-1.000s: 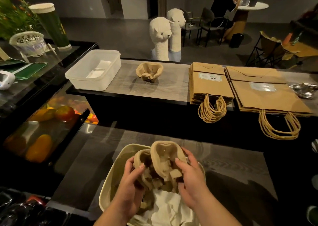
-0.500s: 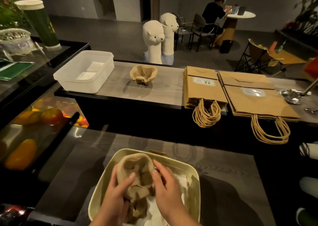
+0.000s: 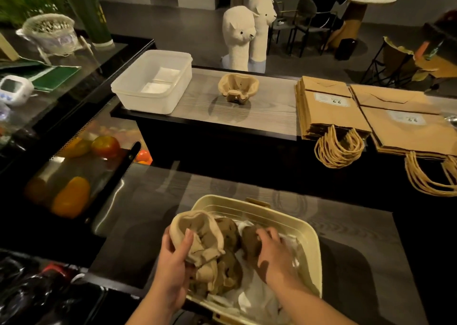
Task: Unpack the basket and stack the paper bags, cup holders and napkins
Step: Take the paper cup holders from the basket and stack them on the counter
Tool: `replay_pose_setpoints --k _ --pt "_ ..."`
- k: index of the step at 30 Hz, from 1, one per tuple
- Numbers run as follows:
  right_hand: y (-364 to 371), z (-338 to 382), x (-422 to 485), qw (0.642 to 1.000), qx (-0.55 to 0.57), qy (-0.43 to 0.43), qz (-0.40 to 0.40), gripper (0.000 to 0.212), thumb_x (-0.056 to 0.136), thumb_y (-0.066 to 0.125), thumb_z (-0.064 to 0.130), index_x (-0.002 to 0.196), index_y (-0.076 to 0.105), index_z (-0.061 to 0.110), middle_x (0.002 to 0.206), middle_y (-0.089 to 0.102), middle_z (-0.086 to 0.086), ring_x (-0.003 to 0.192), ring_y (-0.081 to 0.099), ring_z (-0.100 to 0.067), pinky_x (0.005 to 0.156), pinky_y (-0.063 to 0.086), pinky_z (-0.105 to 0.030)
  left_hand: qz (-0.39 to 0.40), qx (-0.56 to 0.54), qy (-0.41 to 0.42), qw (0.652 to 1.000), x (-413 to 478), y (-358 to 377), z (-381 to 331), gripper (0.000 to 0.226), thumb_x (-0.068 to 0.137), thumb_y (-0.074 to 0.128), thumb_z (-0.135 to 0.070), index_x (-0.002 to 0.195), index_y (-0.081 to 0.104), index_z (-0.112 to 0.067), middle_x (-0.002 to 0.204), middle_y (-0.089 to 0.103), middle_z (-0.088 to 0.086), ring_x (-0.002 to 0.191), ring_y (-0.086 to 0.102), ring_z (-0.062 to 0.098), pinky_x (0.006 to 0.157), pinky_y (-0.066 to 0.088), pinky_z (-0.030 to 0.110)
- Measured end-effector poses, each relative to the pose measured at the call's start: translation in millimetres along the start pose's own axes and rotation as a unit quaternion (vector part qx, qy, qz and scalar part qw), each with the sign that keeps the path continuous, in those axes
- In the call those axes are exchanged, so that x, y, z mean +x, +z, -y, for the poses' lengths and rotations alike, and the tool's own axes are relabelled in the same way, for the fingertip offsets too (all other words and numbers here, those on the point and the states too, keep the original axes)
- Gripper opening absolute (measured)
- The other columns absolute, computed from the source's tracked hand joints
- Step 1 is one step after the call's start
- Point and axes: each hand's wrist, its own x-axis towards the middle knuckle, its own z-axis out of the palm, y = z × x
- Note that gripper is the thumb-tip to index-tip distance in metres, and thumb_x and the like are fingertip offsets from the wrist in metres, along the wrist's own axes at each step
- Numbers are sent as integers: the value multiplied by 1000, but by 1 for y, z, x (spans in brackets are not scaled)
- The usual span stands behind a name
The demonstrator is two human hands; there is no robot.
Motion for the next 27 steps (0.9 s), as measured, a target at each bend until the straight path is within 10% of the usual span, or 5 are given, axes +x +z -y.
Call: replay_pose_setpoints --k 6,9,11,27 --pt "-25 7 -23 896 404 110 -149 35 98 63 33 132 55 33 124 58 3 114 56 -23 94 49 -41 49 -32 -40 997 11 -14 -19 43 86 62 -30 129 57 -23 111 75 17 90 75 33 59 63 39" --pt "-48 20 -33 763 610 157 -143 30 105 50 34 132 60 23 127 66 -6 116 62 -26 102 49 -47 92 -20 -62 994 19 -17 -28 52 81 62 -33 133 56 -25 112 76 16 100 75 36 75 63 48" --pt "-57 33 -39 735 654 140 -110 29 107 47 32 129 63 20 126 70 -9 117 65 -28 105 49 -50 122 -7 -81 989 22 -14 -32 54 83 60 -35 136 56 -26 117 75 18 109 71 39 90 56 55" --pt "-39 127 -65 801 572 141 -105 34 93 66 51 105 74 21 102 77 0 102 69 -20 85 54 -38 270 148 44 950 20 -18 -46 49 85 77 -34 128 56 -43 126 70 -4 118 68 22 99 56 53"
